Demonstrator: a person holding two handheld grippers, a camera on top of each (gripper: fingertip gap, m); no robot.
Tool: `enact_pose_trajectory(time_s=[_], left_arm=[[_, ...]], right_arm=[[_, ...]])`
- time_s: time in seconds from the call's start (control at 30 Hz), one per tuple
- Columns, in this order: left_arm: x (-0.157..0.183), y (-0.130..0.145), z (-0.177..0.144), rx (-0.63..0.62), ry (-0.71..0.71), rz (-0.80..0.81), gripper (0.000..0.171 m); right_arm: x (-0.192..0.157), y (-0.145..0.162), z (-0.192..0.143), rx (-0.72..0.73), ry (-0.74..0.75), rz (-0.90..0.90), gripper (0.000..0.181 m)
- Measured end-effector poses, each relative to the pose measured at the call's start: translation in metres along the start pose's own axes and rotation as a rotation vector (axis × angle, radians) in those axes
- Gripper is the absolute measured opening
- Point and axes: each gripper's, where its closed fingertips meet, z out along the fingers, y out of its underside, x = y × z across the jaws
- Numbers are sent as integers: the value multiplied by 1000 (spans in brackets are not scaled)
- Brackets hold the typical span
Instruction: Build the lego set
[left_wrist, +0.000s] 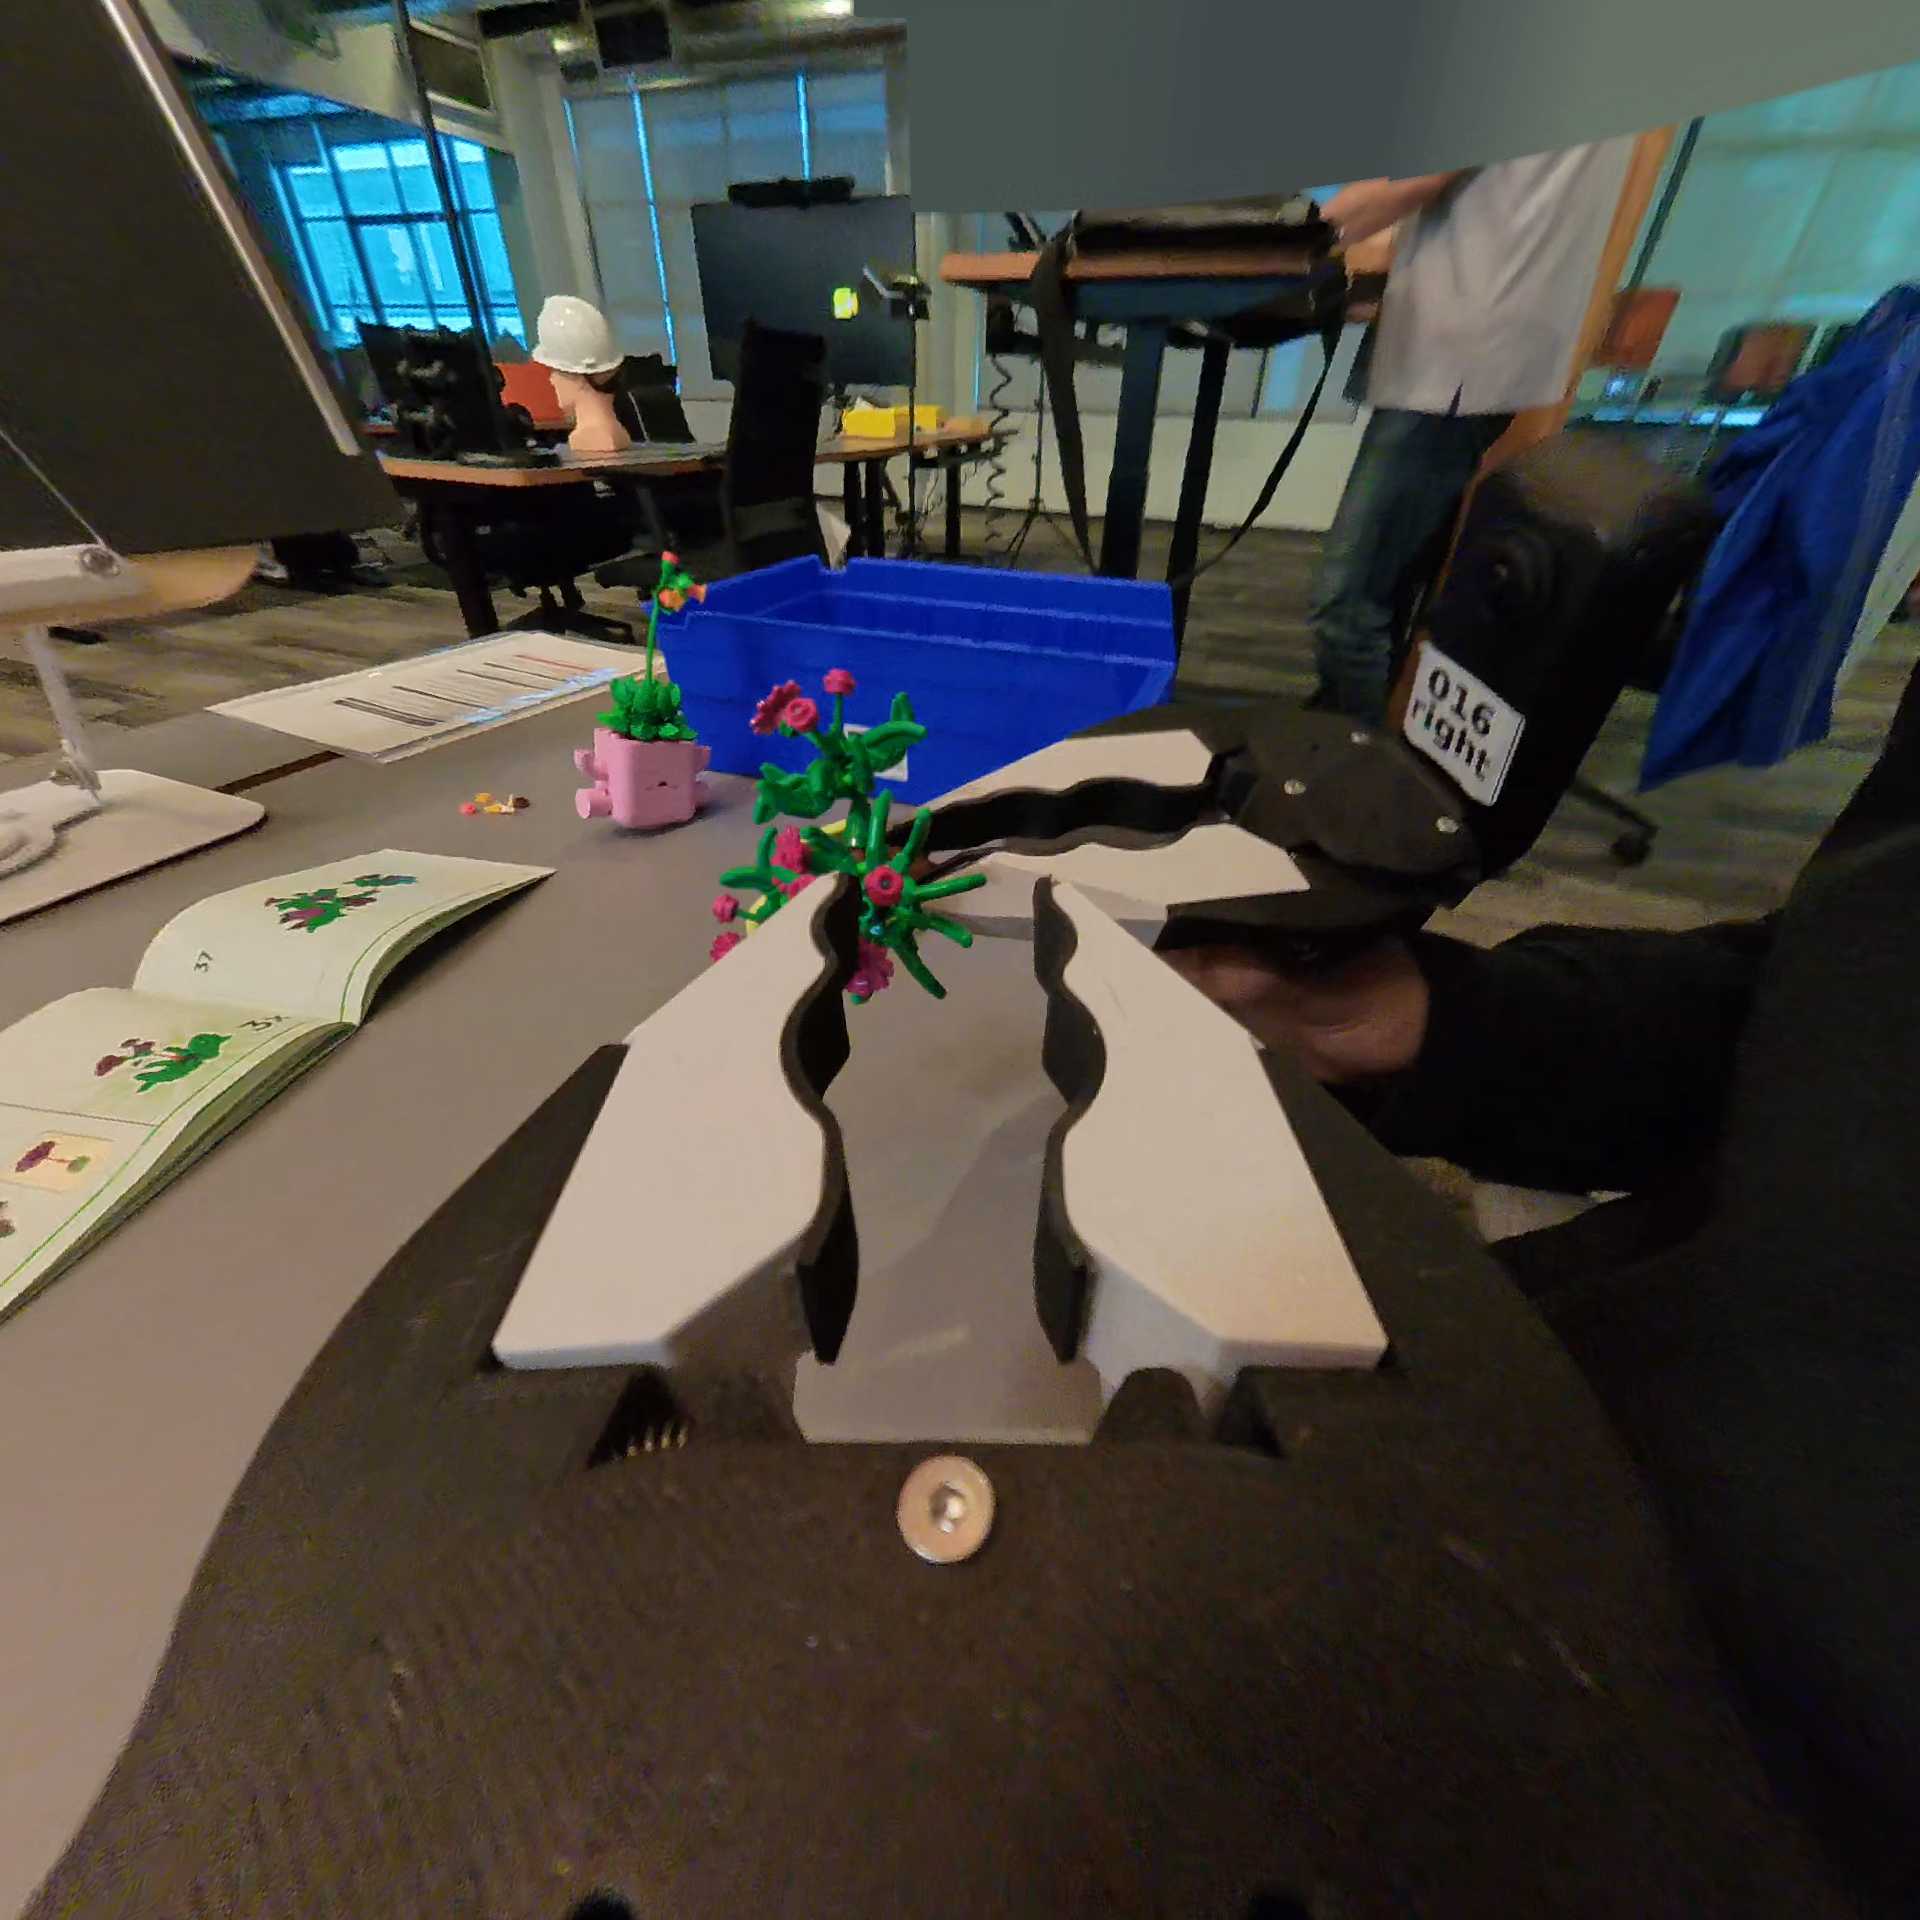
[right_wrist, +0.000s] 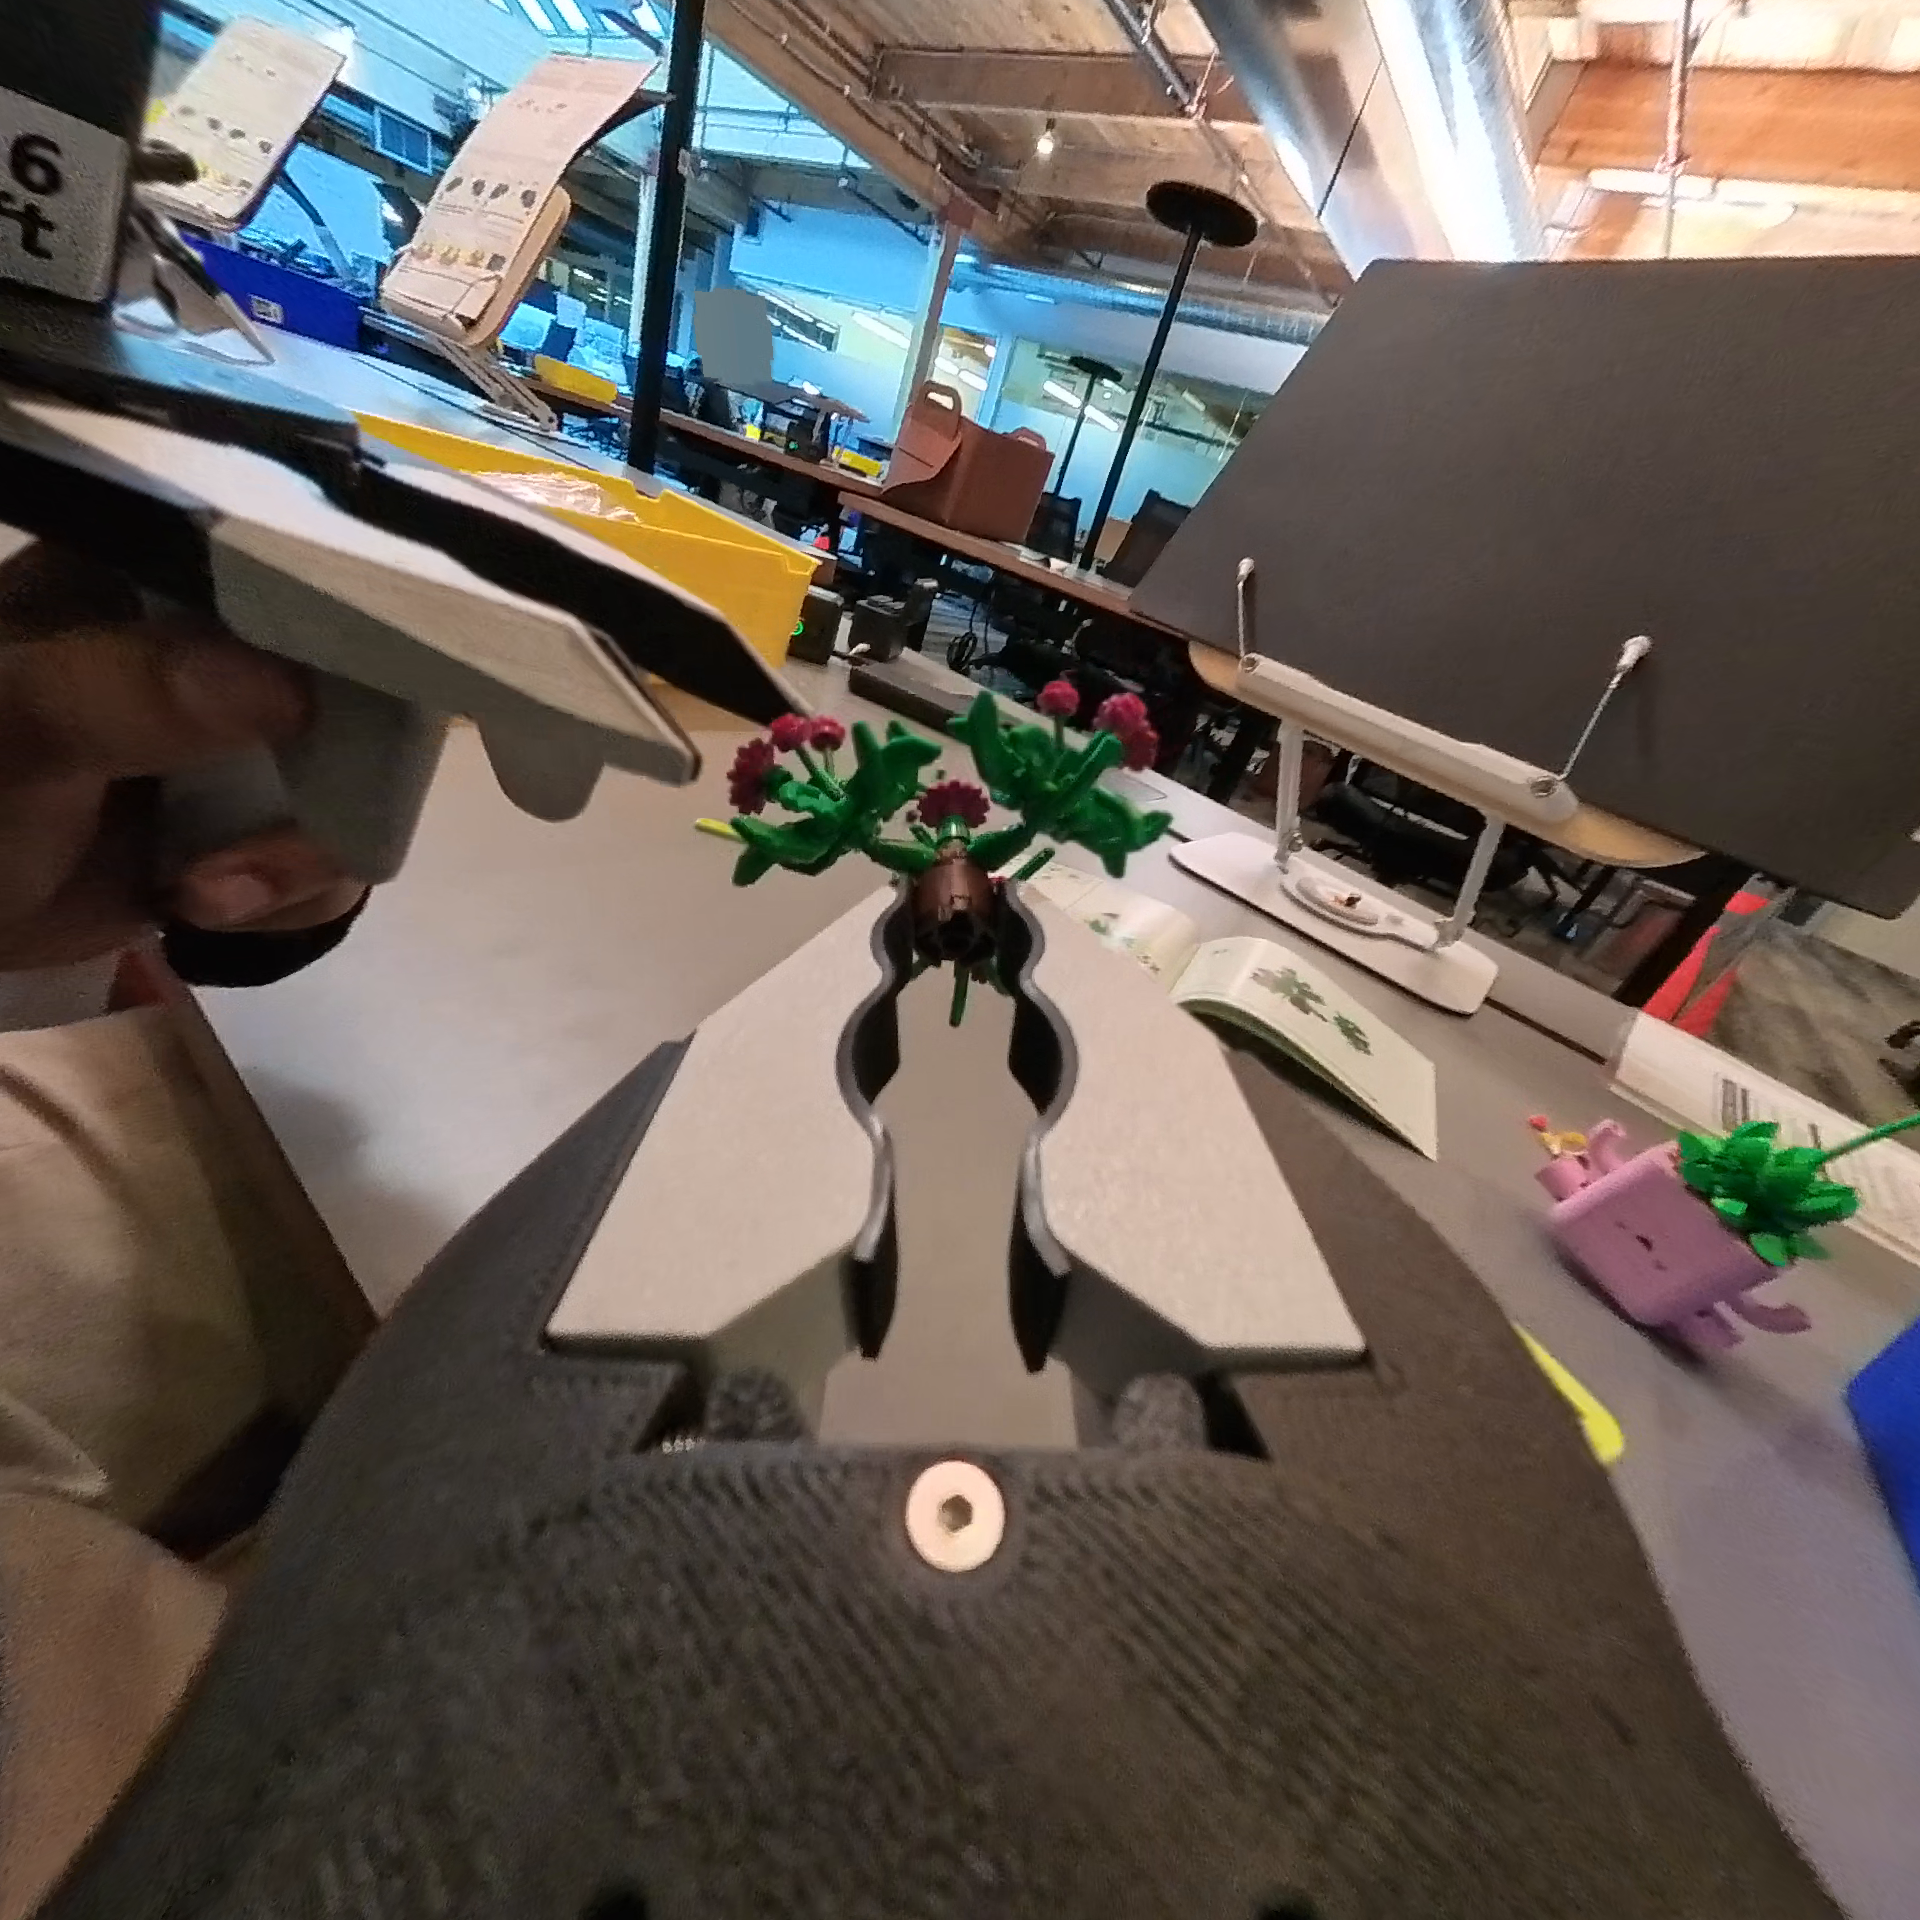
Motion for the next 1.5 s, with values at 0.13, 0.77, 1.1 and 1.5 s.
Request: enact_pose_trajectory(time_s=[0.13,0.77,1.1,1.5], left_arm=[[1,7,4,-38,2,6,32],[1,22,9,-178,-69,159,37],[5,22,11,-178,-57,153,37],[9,23,14,-172,-40,133,42]], right_arm=[[-3,2,1,-16,-25,31,14],[0,11,0,-80,-31,93,14],[1,14,0,-102,-43,146,14],[3,16,0,-110,-41,187,14]])
